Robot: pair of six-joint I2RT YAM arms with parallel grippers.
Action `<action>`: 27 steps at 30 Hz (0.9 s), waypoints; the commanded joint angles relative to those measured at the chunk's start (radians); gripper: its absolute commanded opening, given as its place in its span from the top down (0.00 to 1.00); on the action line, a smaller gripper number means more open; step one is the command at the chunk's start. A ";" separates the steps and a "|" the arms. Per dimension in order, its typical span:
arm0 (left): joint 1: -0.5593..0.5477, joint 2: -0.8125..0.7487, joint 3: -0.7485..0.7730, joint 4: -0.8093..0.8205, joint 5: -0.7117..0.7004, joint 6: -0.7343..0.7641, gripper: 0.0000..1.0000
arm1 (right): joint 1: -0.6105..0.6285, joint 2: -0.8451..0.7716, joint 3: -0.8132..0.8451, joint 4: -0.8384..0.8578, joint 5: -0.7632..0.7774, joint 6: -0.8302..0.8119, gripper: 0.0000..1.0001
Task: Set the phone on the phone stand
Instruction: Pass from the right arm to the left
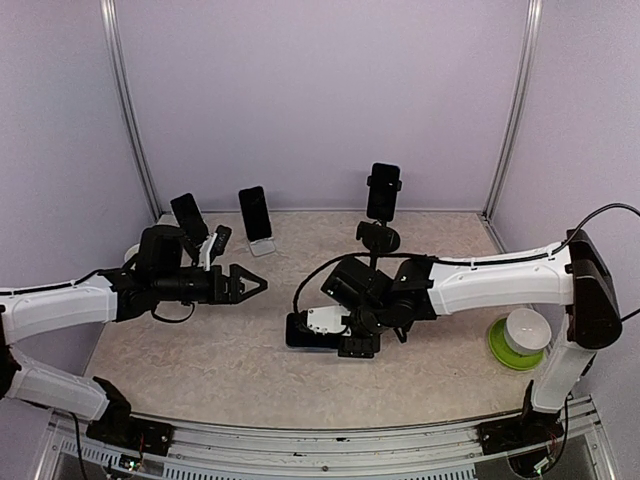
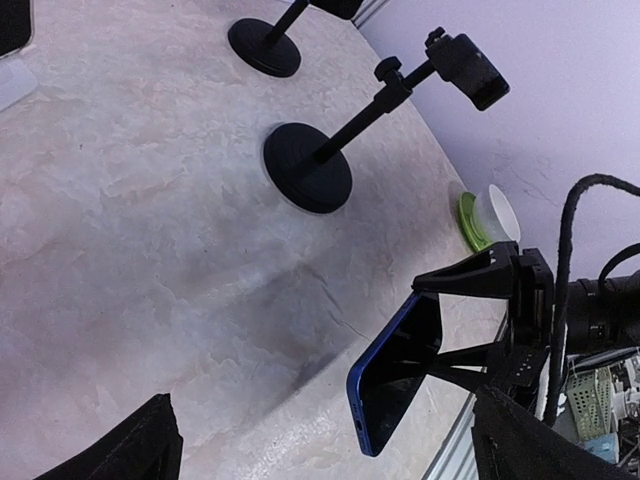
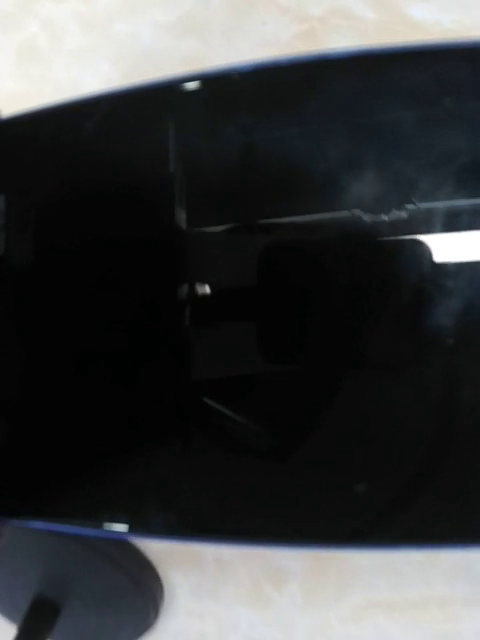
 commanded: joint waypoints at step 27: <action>-0.151 0.151 0.030 0.101 0.258 0.037 0.44 | 0.117 -0.118 -0.047 0.221 0.171 -0.143 0.54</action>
